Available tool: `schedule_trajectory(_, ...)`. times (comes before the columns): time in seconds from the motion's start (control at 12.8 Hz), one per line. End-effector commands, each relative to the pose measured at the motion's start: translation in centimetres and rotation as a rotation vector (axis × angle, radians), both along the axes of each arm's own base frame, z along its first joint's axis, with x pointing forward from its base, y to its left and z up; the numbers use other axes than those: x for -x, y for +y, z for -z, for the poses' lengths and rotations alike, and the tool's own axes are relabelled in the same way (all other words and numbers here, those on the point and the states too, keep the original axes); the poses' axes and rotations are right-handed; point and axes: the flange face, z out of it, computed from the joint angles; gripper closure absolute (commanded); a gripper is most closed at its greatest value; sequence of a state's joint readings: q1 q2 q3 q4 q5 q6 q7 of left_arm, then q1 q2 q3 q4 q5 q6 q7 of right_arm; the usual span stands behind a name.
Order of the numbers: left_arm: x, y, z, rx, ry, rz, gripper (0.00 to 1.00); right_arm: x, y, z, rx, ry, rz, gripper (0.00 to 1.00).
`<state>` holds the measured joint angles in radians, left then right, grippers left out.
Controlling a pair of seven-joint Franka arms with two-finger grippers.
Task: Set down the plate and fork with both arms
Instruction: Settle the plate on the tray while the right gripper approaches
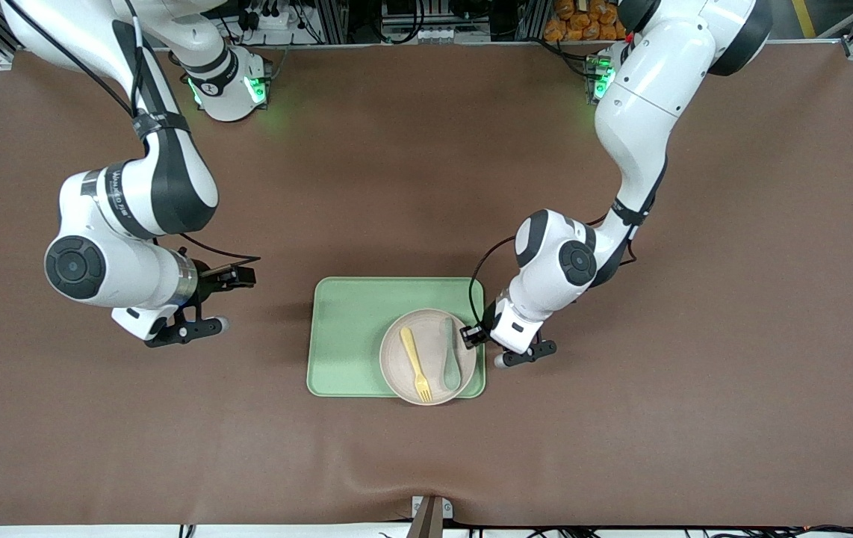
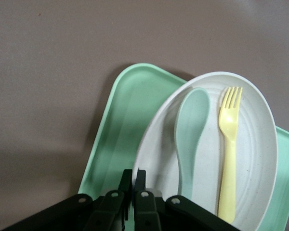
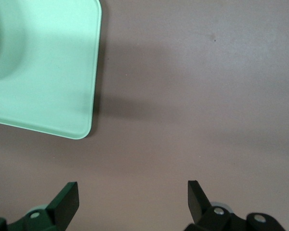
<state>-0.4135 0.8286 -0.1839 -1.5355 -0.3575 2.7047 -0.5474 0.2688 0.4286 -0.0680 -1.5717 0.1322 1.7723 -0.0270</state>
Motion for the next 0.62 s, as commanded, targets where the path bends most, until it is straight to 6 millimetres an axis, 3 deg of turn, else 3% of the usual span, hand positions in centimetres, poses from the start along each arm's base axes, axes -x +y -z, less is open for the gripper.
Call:
schedule_trajectory(0.0, 1.2, 0.1, -0.4, -0.006, 0.016, 0.001, 1.00, 0.3, -0.4, 0.3, -0.013, 0.015, 0.008, 0.00)
schedule_trajectory(0.31, 1.6, 0.0, 0.1, -0.009, 0.024, 0.005, 1.00, 0.4, -0.5, 0.6, -0.013, 0.021, 0.007, 0.00)
schedule_trajectory(0.39, 1.6, -0.1, 0.1, -0.009, 0.024, 0.004, 0.80, 0.4, -0.5, 0.6, -0.012, 0.021, 0.008, 0.00)
schedule_trajectory(0.55, 1.3, 0.0, -1.1, -0.003, 0.009, -0.001, 0.00, 0.4, -0.4, 0.6, -0.013, 0.021, 0.005, 0.00)
